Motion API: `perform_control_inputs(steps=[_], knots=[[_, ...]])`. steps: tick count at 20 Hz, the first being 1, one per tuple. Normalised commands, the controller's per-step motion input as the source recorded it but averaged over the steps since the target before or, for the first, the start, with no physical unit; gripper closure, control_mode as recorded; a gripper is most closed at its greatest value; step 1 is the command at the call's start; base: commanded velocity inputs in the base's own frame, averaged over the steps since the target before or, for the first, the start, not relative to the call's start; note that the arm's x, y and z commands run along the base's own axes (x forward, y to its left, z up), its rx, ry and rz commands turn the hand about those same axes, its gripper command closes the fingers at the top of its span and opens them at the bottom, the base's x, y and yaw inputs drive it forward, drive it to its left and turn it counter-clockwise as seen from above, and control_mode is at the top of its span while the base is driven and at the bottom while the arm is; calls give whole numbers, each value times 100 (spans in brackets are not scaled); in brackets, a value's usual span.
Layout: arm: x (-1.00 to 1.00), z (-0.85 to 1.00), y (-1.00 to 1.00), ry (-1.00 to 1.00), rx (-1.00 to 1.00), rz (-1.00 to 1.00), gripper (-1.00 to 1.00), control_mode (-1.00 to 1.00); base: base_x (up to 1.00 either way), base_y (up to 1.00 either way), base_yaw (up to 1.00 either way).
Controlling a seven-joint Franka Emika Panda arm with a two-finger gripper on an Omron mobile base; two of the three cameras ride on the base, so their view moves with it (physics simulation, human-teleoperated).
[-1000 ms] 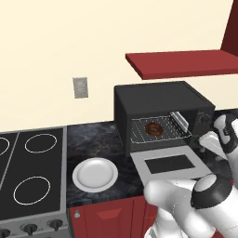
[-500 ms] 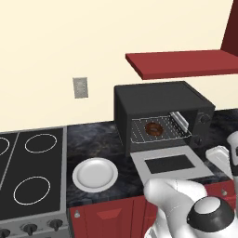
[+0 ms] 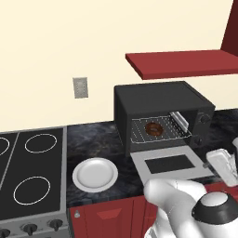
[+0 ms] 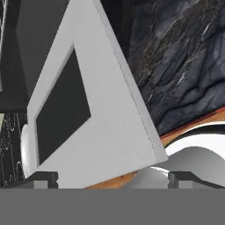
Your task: Pick up the bagel from the plate, place it on the toaster oven rack, close the door, and set the timer.
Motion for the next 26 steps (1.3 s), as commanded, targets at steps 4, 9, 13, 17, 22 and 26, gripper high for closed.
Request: perform_control_inputs(steps=[4,9,13,17,22,26], knots=[[0,-16,8,10,14,0,-100,-100,0,0,0],[0,-20,12,10,12,-1,-100,-100,0,0,0],[6,-9,24,3,11,-1,-100,-100,0,0,0],[21,-1,27,0,9,-1,-100,-100,0,0,0],[27,0,17,0,7,-3,-100,-100,0,0,0],[32,0,18,0,6,-3,-100,-100,0,0,0]])
